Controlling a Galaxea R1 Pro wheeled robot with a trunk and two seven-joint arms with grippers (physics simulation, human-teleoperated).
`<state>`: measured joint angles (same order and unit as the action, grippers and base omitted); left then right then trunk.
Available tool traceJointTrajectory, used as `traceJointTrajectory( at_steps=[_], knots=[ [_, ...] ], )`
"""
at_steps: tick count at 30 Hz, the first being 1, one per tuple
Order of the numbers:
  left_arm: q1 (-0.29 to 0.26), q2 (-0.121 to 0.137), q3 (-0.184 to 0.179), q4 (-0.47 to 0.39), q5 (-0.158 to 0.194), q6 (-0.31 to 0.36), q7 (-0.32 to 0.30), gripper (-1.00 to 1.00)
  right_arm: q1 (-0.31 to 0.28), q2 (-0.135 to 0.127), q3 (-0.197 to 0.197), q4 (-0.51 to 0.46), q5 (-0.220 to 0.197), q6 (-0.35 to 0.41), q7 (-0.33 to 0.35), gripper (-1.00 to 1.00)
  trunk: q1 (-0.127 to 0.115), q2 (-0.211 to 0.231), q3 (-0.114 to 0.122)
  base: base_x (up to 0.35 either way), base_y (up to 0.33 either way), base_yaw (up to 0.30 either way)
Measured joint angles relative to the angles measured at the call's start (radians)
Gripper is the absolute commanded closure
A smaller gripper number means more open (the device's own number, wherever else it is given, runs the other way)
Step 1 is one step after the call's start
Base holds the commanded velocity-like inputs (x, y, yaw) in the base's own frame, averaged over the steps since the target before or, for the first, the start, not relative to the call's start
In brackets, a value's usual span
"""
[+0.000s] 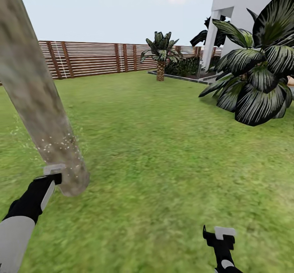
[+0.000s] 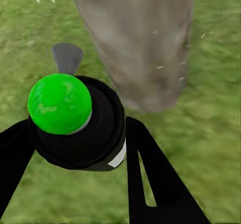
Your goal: In the garden, pick up the pesticide atomizer on the floor and spray pesticide onto both trees until each tree trunk is fully covered.
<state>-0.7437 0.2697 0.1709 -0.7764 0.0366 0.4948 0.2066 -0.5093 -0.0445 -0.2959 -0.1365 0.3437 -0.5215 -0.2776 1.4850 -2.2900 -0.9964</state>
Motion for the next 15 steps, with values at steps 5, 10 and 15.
traceJointTrajectory(
  at_steps=[5,10,15],
  knots=[
    [0.001,0.023,0.038,0.023,0.005,-0.006,-0.001,1.0,0.0,0.0,0.0,0.0,0.0,0.0,0.0,-1.0,0.0,0.0,0.0,0.262,-0.143,0.0],
    [0.001,-0.033,0.036,0.063,0.007,-0.053,-0.001,1.0,0.0,0.0,0.0,0.0,0.0,0.0,0.0,-1.0,0.0,0.0,0.0,0.208,-0.016,0.0],
    [0.036,-0.018,0.057,0.066,0.0,-0.057,0.0,1.0,0.0,0.0,0.0,0.0,0.0,0.0,0.0,-1.0,0.0,0.0,0.0,0.01,0.0,0.0]
  ],
)
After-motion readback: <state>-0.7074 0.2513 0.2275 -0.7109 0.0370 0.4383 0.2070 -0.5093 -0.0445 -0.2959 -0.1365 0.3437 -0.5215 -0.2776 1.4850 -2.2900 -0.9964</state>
